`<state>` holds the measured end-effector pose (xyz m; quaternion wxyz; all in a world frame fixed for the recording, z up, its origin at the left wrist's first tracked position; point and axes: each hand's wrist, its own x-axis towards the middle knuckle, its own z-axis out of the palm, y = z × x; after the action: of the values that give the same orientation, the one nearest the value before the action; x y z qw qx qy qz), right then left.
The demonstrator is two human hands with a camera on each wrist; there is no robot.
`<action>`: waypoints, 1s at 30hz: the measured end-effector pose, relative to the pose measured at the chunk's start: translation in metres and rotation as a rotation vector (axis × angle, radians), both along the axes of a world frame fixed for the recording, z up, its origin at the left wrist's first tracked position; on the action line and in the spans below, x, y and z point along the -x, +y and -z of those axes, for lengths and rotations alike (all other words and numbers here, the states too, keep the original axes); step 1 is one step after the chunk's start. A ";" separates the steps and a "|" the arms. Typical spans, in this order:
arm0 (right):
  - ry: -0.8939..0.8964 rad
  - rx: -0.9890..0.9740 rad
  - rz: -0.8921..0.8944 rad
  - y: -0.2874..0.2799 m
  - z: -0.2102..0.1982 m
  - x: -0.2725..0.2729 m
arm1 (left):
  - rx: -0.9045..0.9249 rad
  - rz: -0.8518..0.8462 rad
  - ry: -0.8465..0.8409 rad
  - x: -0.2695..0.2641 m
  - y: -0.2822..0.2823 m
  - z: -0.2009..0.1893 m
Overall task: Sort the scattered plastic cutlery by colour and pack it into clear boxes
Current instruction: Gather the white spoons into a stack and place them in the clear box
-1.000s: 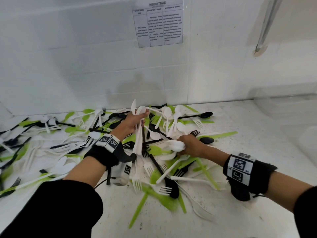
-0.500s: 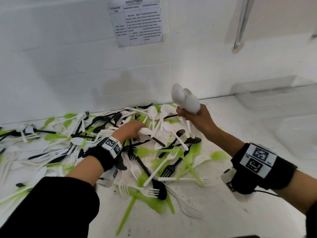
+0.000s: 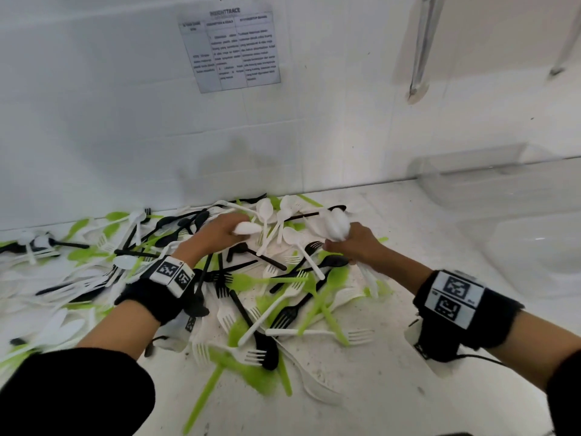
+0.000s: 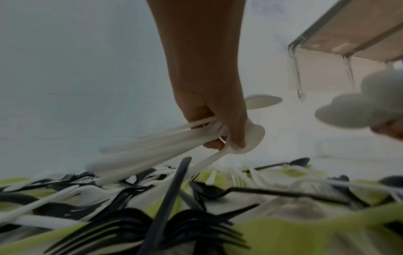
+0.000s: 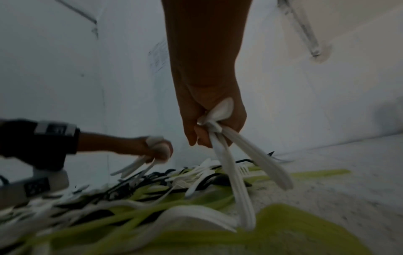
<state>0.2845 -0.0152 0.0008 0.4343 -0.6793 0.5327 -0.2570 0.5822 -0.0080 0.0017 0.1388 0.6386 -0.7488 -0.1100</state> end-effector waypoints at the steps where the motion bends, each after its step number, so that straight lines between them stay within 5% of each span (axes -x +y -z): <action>1: 0.077 0.024 -0.022 -0.002 0.001 -0.006 | 0.066 -0.017 0.099 0.006 0.004 -0.004; 7: 0.523 0.198 -0.276 -0.013 0.008 -0.040 | 0.240 -0.260 0.471 0.048 0.023 -0.026; 12: 0.593 0.192 -0.314 -0.016 0.013 -0.039 | 0.174 -0.359 0.853 0.074 0.040 -0.047; 23: -0.016 -0.058 -0.214 -0.005 -0.005 -0.012 | -0.267 -0.610 1.504 0.103 0.075 -0.035; 30: -0.416 -0.132 -0.069 0.028 -0.031 0.019 | -0.345 -0.553 1.616 0.137 0.079 -0.022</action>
<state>0.2651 0.0129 0.0322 0.5870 -0.5998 0.4236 -0.3411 0.4450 0.0714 0.0235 0.5507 0.5359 -0.2117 -0.6038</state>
